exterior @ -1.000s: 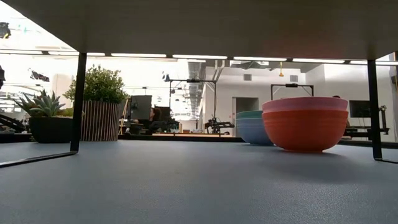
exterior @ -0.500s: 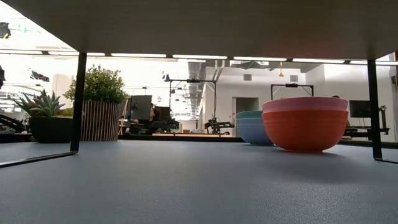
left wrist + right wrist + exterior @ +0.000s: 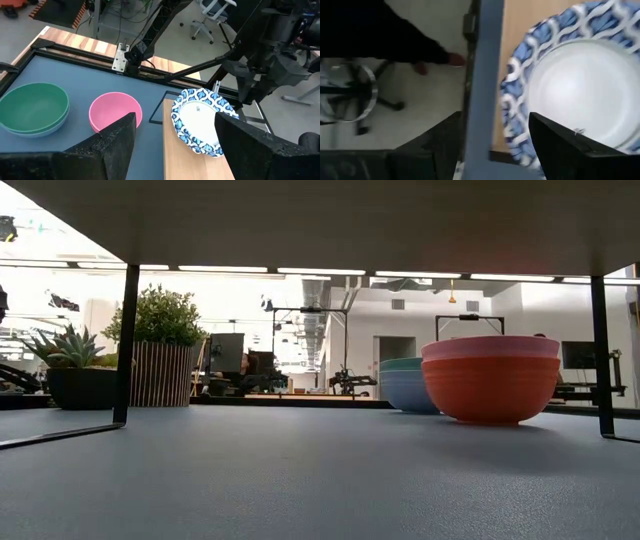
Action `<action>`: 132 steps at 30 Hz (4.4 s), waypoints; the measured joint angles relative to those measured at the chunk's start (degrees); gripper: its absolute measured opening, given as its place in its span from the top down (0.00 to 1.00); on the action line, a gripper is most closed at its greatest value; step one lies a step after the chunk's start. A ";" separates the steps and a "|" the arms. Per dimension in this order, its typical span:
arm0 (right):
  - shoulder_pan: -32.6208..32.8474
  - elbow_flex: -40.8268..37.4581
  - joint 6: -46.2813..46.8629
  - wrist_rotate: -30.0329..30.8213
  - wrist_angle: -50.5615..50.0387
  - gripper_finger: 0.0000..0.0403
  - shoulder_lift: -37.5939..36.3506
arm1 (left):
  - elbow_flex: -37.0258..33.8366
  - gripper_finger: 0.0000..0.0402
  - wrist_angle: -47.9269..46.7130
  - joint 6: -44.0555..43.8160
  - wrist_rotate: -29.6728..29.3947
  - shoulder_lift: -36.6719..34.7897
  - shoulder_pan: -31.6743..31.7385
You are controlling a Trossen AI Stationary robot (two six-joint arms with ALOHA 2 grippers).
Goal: Place and stack bowls onto a shelf
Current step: Put the pink bowl on the shelf
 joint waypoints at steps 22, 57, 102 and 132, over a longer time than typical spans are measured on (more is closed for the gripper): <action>-32.86 -7.06 10.48 12.72 -10.33 0.37 -13.39 | -0.04 0.37 -13.35 -2.10 -16.54 -11.73 0.04; -67.66 -63.26 -11.70 -5.57 18.08 0.37 -25.38 | -0.04 0.37 -20.11 10.62 -35.65 -24.17 -0.02; -70.19 -40.85 -15.53 -12.34 8.05 0.94 -25.14 | -0.09 0.37 -20.15 1.33 -39.67 -23.57 0.02; -51.16 8.29 -36.41 -15.38 -0.06 0.94 9.31 | -0.09 0.37 -19.68 -5.18 -40.46 -19.73 0.00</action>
